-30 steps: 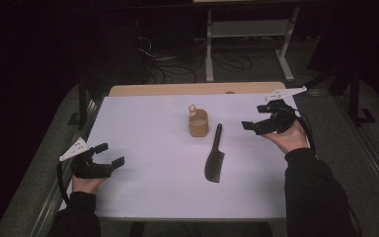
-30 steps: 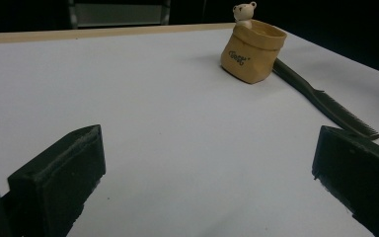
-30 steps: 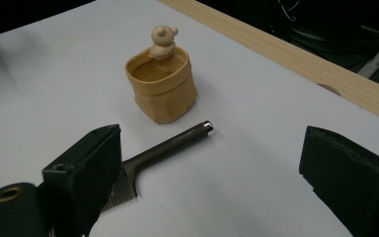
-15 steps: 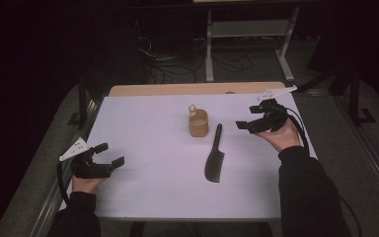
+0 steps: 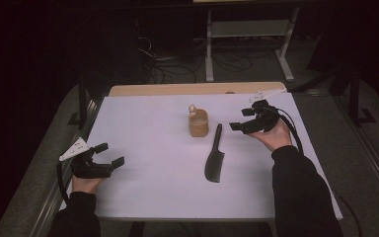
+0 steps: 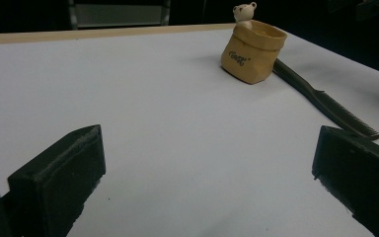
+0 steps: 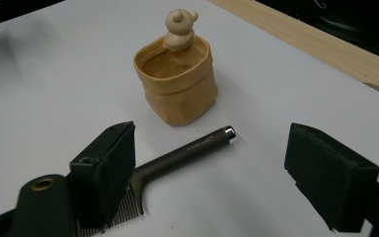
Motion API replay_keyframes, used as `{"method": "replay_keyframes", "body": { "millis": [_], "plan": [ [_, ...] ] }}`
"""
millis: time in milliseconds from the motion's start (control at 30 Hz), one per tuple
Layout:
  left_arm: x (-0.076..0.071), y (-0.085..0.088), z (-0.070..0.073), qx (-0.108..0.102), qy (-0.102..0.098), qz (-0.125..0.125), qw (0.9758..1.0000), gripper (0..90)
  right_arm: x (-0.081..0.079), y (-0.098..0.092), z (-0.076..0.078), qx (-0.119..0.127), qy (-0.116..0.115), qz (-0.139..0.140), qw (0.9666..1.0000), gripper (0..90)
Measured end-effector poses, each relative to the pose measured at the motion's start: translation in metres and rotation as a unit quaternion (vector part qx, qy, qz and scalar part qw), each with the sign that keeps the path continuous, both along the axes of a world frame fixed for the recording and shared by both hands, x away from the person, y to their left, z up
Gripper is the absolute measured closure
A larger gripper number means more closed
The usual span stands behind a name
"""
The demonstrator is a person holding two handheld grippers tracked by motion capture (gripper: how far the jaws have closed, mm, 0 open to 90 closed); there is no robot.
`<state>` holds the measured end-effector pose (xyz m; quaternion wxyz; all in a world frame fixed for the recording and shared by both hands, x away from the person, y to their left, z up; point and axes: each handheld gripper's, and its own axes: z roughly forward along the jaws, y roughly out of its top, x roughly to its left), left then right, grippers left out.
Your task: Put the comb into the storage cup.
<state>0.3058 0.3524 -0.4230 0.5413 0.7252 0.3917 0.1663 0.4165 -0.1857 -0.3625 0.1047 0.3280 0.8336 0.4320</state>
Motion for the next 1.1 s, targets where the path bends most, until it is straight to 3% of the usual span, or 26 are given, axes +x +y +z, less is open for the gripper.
{"method": "replay_keyframes", "body": {
  "millis": [533, 933, 1100],
  "plan": [
    [0.000, 0.000, 0.000, 0.001, 0.000, -0.001, 1.0000, 0.0, 0.009, 0.011, -0.010, 0.007, -0.001, 0.004, 1.0000, 21.9],
    [0.001, 0.000, 0.000, 0.002, 0.000, -0.002, 1.0000, 0.0, 0.016, 0.016, -0.021, 0.021, 0.009, 0.008, 0.9997, 31.5],
    [0.001, 0.000, 0.000, 0.002, 0.000, -0.003, 1.0000, 0.0, 0.019, 0.019, -0.026, 0.016, 0.013, 0.011, 0.9997, 37.0]
  ]
}}
